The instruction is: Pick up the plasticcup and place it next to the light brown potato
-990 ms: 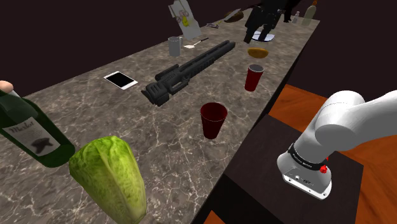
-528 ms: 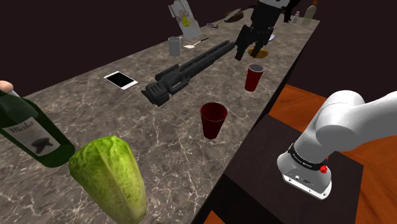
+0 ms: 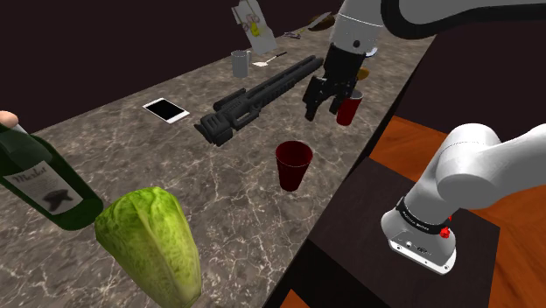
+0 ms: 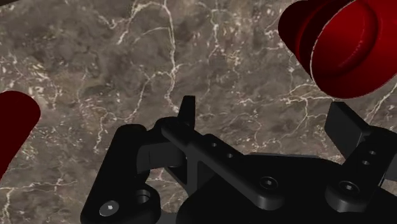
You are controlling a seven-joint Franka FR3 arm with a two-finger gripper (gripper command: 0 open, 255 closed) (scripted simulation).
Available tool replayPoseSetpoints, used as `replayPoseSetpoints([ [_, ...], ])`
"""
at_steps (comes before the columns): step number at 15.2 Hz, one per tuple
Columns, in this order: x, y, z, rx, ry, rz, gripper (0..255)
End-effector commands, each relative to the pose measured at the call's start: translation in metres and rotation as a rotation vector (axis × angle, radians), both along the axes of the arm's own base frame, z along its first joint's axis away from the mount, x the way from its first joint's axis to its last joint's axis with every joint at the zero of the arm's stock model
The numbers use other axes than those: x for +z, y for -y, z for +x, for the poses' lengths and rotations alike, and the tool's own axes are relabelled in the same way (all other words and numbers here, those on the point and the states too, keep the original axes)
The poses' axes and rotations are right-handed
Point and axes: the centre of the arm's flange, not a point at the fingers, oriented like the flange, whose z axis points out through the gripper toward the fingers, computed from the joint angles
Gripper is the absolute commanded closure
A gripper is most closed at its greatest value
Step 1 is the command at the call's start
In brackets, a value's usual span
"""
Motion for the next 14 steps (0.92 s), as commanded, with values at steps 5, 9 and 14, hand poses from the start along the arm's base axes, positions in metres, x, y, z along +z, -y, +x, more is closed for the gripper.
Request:
replayPoseSetpoints([
  [5, -0.048, -0.059, -0.009, -0.022, -0.039, 0.018, 0],
  [9, -0.064, -0.062, -0.008, -0.022, -0.039, 0.018, 0],
  [14, -0.087, -0.067, -0.007, -0.022, -0.039, 0.018, 0],
])
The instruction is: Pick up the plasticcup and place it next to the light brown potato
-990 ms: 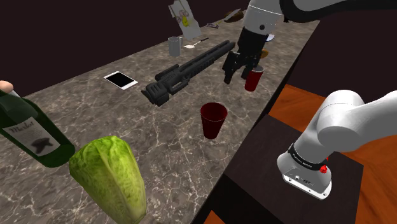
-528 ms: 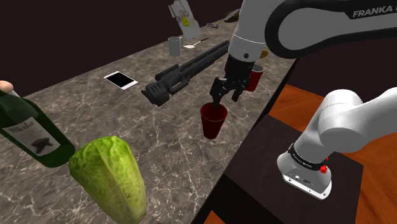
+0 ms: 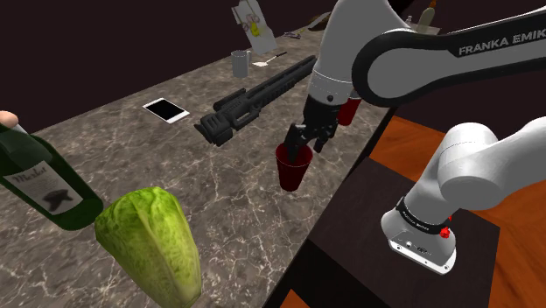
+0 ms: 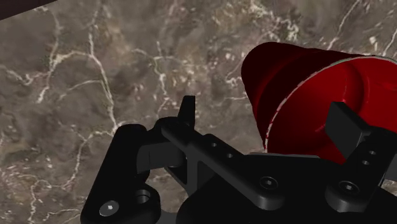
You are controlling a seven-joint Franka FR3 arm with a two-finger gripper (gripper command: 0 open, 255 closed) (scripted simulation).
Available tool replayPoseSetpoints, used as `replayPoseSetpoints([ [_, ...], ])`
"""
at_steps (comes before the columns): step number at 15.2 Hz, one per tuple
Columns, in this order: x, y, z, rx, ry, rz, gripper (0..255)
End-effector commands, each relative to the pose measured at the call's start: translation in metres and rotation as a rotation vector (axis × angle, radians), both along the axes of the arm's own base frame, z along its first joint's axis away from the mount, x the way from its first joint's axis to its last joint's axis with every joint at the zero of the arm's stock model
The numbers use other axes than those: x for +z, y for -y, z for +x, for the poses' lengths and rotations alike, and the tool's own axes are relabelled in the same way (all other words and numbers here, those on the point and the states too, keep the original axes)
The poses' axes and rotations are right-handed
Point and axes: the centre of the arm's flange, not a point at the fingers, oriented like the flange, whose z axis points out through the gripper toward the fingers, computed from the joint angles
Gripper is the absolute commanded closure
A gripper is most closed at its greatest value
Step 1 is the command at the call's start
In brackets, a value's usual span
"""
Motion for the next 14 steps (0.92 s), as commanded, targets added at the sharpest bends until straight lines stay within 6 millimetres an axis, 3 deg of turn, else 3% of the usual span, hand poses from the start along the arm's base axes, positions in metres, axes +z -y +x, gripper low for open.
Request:
replayPoseSetpoints([
  [1, -0.004, -0.0008, 0.0007, 0.0, 0.001, 0.0, 0],
  [7, -0.004, -0.0009, 0.0008, 0.0, 0.001, 0.0, 0],
  [8, -0.004, -0.0009, 0.0007, 0.0, 0.001, 0.0, 255],
  [14, -0.004, -0.0008, 0.0008, 0.0, 0.001, 0.0, 255],
])
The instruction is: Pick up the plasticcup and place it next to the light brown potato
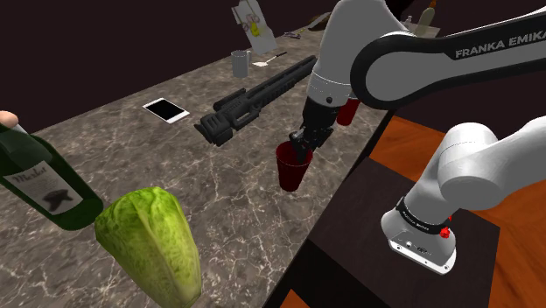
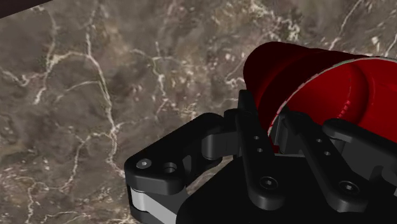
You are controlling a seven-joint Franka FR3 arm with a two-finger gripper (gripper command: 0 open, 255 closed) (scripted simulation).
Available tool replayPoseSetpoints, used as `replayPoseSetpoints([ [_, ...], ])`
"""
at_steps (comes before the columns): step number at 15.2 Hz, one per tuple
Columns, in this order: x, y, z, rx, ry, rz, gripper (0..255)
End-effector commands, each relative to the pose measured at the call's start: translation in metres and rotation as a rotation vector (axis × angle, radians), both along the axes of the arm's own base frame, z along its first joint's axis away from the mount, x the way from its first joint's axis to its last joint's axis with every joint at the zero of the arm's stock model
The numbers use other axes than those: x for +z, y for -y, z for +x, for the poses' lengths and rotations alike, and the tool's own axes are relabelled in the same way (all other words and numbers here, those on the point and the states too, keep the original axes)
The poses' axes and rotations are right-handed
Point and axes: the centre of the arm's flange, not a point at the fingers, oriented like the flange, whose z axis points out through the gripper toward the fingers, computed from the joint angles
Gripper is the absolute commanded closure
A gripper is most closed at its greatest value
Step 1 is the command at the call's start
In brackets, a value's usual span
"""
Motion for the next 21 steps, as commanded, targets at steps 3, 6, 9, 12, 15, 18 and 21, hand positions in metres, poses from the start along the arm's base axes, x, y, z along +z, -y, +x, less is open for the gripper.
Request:
replayPoseSetpoints([
  [3, 0.0, 0.0, 0.0, 0.0, 0.0, 0.0, 255],
  [6, 0.016, 0.0, 0.0, 0.0, 0.0, 0.0, 255],
  [9, 0.032, 0.0, 0.0, 0.0, 0.0, 0.0, 255],
  [12, 0.048, 0.0, 0.0, 0.0, 0.0, 0.0, 255],
  [15, 0.063, 0.0, 0.0, 0.0, 0.0, 0.0, 255],
  [18, 0.079, 0.0, 0.0, 0.0, 0.0, 0.0, 255],
  [21, 0.095, 0.0, 0.0, 0.0, 0.0, 0.0, 255],
])
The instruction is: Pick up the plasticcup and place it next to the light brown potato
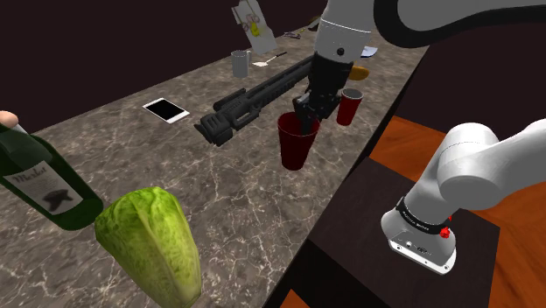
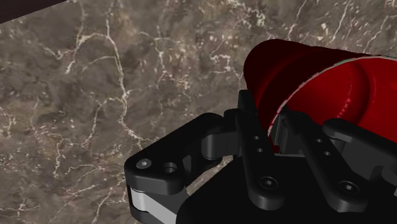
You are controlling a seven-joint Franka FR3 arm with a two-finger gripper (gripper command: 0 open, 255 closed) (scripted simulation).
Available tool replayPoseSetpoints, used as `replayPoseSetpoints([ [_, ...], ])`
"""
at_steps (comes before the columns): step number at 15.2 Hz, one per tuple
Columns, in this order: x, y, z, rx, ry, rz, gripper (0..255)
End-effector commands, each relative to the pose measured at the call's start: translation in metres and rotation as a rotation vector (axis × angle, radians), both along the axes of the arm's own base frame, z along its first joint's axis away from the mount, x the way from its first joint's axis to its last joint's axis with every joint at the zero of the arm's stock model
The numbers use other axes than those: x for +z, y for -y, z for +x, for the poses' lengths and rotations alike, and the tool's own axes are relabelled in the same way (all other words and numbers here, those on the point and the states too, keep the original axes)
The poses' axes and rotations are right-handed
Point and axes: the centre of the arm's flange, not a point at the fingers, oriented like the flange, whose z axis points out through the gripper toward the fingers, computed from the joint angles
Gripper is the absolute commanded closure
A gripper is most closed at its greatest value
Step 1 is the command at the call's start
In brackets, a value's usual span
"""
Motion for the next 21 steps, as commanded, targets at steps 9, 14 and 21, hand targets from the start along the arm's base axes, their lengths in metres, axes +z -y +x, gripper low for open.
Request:
replayPoseSetpoints([
  [9, 0.053, 0.001, 0.0, 0.0, 0.0, 0.0, 255],
  [14, 0.08, 0.001, 0.0, 0.0, 0.0, 0.0, 255],
  [21, 0.101, 0.039, 0.012, 0.0, 0.0, 0.0, 255],
])
